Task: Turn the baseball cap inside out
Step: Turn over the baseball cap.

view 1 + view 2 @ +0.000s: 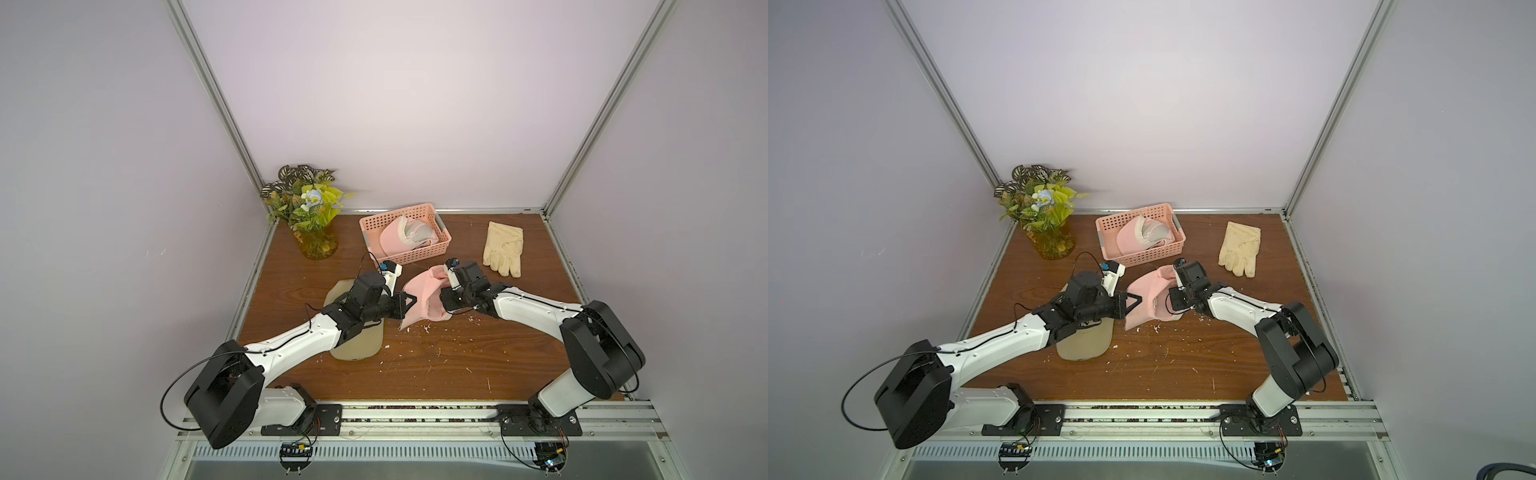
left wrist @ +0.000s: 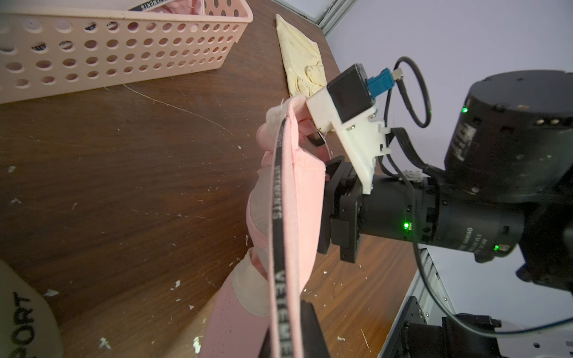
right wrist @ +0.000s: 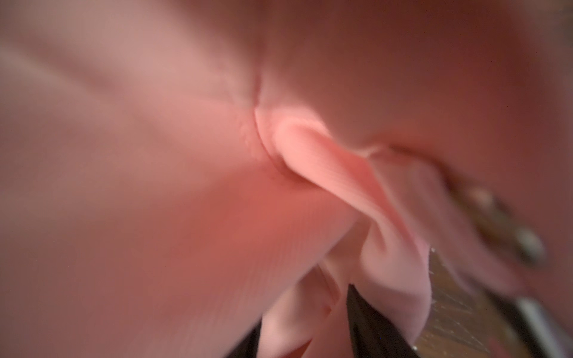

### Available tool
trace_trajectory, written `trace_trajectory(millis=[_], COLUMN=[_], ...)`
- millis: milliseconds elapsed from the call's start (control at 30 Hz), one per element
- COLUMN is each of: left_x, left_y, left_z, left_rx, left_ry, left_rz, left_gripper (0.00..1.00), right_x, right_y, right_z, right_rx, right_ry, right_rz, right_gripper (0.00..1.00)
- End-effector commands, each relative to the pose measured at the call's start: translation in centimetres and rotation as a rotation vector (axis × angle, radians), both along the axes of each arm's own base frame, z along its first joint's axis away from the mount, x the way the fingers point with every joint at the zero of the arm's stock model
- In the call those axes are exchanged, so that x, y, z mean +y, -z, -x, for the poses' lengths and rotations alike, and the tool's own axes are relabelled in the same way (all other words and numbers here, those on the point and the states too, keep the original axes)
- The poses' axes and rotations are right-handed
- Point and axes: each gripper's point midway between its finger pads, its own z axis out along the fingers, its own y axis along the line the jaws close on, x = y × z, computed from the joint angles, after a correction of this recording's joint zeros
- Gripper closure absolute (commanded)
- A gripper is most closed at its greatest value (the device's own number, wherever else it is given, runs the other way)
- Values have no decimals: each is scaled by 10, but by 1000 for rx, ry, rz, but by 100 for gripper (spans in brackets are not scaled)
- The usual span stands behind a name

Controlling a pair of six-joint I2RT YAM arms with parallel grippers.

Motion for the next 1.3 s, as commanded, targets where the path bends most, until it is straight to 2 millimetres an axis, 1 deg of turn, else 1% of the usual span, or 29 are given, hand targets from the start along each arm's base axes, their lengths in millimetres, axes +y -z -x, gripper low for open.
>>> trace_trajectory(millis=[0, 100, 200, 300, 400, 533, 767, 900, 1067, 1133, 1233, 1267], left_x=[21, 27, 30, 34, 36, 34, 33, 35, 36, 37, 37, 37], left_y=[50, 58, 63, 70, 77, 84, 90, 94, 96, 98, 97, 96], left_z=[5, 0, -7, -12, -15, -16, -13, -12, -12, -11, -12, -12], left_rx=[87, 87, 82, 81, 90, 102, 106, 111, 109, 110, 108, 106], left_ry=[-43, -70, -93, -111, -114, -97, -76, -71, -70, -69, -71, -69], left_rz=[-180, -231, -271, -313, -355, -367, -378, -392, -404, -408, -406, -401], left_gripper=[99, 99, 99, 99, 99, 100, 100, 100, 100, 100, 100, 100], right_x=[14, 15, 19, 21, 15, 8, 9, 13, 11, 10, 15, 18], right_y=[-15, -13, -10, -2, 10, 26, 49, 62, 73, 73, 66, 60], right_z=[-16, -20, -23, -24, -26, -28, -29, -27, -23, -22, -19, -19], right_rx=[-47, -50, -46, -28, -11, 8, 40, 67, 87, 87, 72, 61], right_ry=[-10, -1, -4, -11, 10, 38, 42, 33, 35, 31, 8, -2], right_rz=[-68, -68, -76, -60, -11, 58, 146, 175, 194, 191, 154, 130], right_gripper=[50, 49, 45, 43, 43, 42, 44, 55, 73, 82, 99, 100])
